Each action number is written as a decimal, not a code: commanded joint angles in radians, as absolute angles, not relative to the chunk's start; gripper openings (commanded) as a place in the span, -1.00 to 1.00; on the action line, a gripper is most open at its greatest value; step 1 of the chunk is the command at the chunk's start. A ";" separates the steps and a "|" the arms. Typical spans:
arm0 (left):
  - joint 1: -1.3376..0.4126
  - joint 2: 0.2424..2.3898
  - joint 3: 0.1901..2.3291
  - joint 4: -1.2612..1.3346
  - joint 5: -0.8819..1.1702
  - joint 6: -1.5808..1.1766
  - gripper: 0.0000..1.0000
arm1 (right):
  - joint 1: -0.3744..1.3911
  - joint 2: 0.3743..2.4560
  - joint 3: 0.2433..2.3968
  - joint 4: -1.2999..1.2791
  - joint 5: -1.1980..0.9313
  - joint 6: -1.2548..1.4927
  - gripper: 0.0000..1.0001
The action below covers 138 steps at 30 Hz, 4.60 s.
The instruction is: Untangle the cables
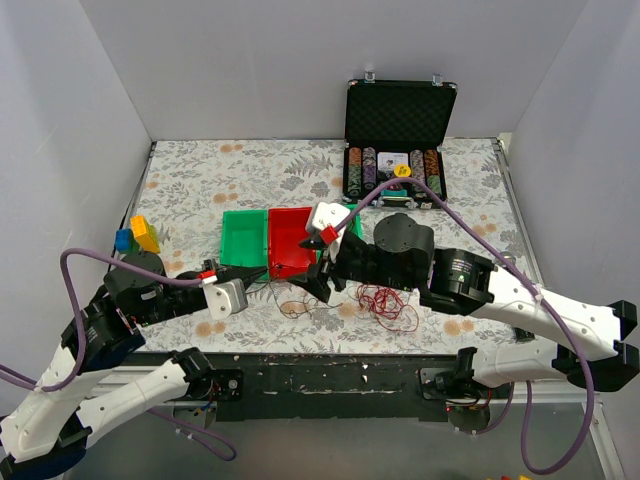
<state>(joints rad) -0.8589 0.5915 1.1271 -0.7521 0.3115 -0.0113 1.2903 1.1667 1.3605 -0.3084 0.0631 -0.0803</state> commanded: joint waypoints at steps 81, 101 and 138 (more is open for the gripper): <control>-0.790 0.907 1.083 0.716 -0.450 0.321 -1.00 | 1.282 1.032 1.365 -0.195 0.485 -0.103 -0.97; -0.407 0.873 0.852 0.376 -0.264 -0.075 -1.00 | 1.285 0.996 1.355 -0.213 0.494 -0.069 -0.97; -0.250 1.531 0.816 0.087 0.029 -0.209 -1.00 | 1.285 1.035 1.327 -0.078 0.437 -0.025 -0.97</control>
<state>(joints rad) -0.2508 1.5272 0.7856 0.1772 -0.0471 -0.1993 1.2831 1.0382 1.3052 -0.1642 0.4343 -0.0265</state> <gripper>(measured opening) 0.018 0.023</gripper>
